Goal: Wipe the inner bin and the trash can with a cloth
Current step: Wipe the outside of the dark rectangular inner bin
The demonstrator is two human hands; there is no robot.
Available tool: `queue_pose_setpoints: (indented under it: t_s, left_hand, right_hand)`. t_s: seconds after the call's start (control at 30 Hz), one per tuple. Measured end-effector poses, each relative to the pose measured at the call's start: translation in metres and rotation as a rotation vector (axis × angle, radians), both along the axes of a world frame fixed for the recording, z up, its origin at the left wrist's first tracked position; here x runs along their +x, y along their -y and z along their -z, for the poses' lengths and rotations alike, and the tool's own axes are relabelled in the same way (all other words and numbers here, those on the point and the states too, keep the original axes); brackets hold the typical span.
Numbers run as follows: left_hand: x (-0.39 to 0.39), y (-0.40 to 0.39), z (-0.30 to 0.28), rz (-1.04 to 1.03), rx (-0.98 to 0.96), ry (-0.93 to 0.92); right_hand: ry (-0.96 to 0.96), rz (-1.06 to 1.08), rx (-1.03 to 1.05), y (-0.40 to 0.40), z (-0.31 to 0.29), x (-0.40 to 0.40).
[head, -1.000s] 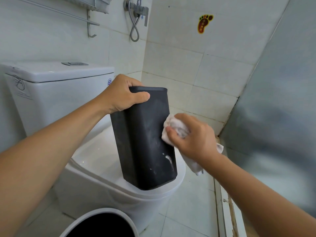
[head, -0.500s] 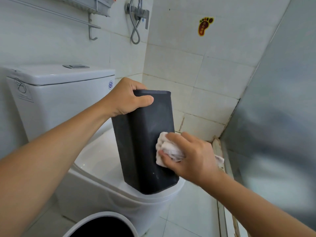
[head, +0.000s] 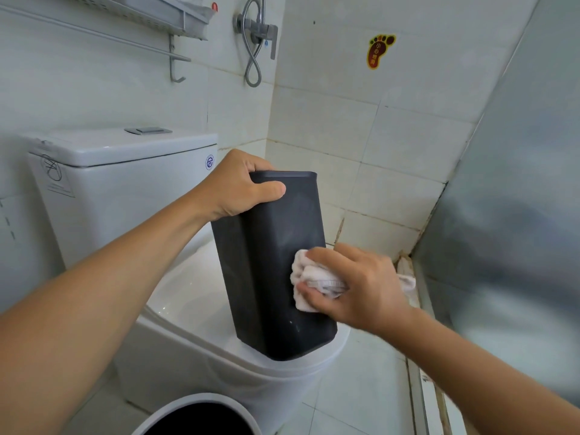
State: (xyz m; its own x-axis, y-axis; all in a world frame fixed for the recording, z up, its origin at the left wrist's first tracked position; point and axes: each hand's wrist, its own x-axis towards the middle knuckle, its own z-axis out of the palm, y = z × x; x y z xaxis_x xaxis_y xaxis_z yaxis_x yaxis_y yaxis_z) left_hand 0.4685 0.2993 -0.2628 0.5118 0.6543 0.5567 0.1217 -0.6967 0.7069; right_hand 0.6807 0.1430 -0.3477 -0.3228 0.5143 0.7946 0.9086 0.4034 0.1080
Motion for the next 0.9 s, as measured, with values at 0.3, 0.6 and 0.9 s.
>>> queue_pose_setpoints:
  t_s: [0.3, 0.6, 0.9]
  left_hand:
    - [0.005, 0.008, -0.004, 0.034, 0.029, -0.051]
    - [0.004, 0.006, -0.005, 0.051, -0.015, -0.081]
    - [-0.004, 0.001, -0.002, -0.014, -0.039, -0.036]
  right_hand:
    - [-0.226, 0.084, 0.038, -0.047, -0.06, -0.012]
    - [0.114, -0.133, -0.083, 0.004, -0.011, -0.007]
    - [-0.021, -0.018, 0.009, -0.037, -0.05, -0.026]
